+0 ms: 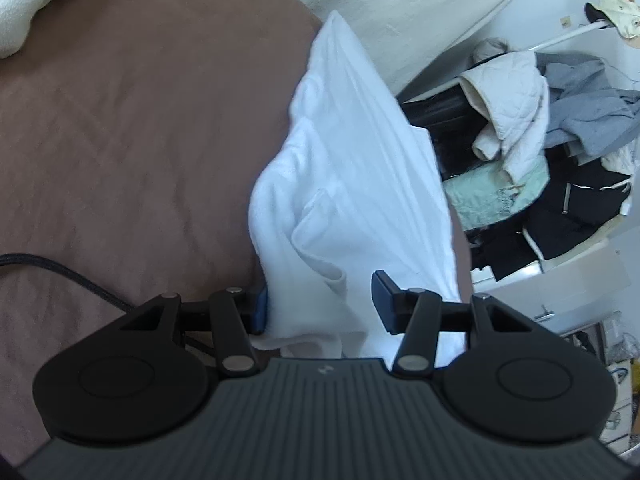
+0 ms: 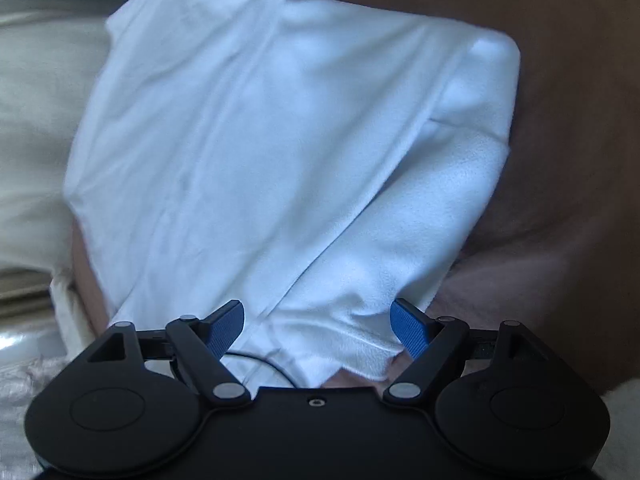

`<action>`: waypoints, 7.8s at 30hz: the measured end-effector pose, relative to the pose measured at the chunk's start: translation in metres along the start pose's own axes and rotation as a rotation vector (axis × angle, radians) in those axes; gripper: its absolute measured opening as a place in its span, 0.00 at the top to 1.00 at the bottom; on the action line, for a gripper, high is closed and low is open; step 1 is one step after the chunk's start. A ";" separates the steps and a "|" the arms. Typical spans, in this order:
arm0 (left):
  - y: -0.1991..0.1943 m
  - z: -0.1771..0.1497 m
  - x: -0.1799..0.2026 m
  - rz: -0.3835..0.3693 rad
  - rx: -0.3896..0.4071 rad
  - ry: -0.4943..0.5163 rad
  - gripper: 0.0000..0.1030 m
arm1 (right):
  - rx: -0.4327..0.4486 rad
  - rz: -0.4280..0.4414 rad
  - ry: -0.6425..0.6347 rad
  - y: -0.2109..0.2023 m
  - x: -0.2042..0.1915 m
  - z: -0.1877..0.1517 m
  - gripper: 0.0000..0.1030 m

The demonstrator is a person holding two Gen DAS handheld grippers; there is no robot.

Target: Fold clothes

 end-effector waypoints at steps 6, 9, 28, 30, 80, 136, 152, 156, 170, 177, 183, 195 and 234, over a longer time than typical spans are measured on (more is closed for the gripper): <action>0.000 0.000 0.003 -0.004 0.025 0.037 0.52 | 0.013 -0.049 -0.099 -0.001 -0.009 -0.002 0.18; 0.005 0.000 0.005 -0.008 0.025 0.046 0.52 | 0.025 -0.060 -0.061 -0.011 -0.002 -0.004 0.18; 0.020 -0.006 0.001 0.023 -0.007 0.063 0.52 | 0.102 0.028 0.148 0.002 0.012 -0.004 0.14; 0.022 -0.008 0.000 0.013 -0.010 0.058 0.52 | 0.142 0.025 0.180 0.005 0.013 0.000 0.10; -0.106 -0.056 0.144 -0.011 0.253 0.529 0.88 | 0.808 0.293 -0.574 -0.151 -0.099 0.012 0.86; 0.086 0.103 0.024 -0.080 -0.048 0.094 0.80 | 0.448 0.333 -0.106 0.064 -0.079 0.182 0.60; 0.048 0.115 0.052 -0.072 0.054 0.300 0.67 | 0.534 0.600 -0.209 0.038 -0.114 0.172 0.45; 0.040 0.104 0.072 -0.086 0.021 0.410 0.60 | 0.509 0.440 -0.293 0.035 -0.121 0.170 0.45; 0.109 0.062 0.077 -0.124 -0.273 0.353 0.44 | 0.160 0.490 -0.396 0.071 -0.124 0.127 0.44; 0.139 0.115 0.082 -0.106 -0.086 0.189 0.44 | 0.245 0.606 -0.427 0.076 -0.160 0.158 0.44; 0.106 0.139 0.105 0.027 0.164 0.401 0.44 | 0.487 0.448 -0.506 0.030 -0.151 0.171 0.44; 0.103 0.022 0.099 0.031 -0.322 0.700 0.44 | 0.439 -0.041 -0.957 0.022 -0.155 0.154 0.43; 0.078 0.125 0.023 0.077 0.061 0.569 0.48 | 0.420 -0.100 -0.896 0.038 -0.117 0.185 0.45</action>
Point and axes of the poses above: each gripper's, at about its wrist camera, not at the fingertips, and y roughly the way its jaws point, x to its right, z to its top, the point moved 6 cm from there along y, roughly the way its jaws point, and after that the axes turned 12 degrees about -y, right-handed, at the moved point
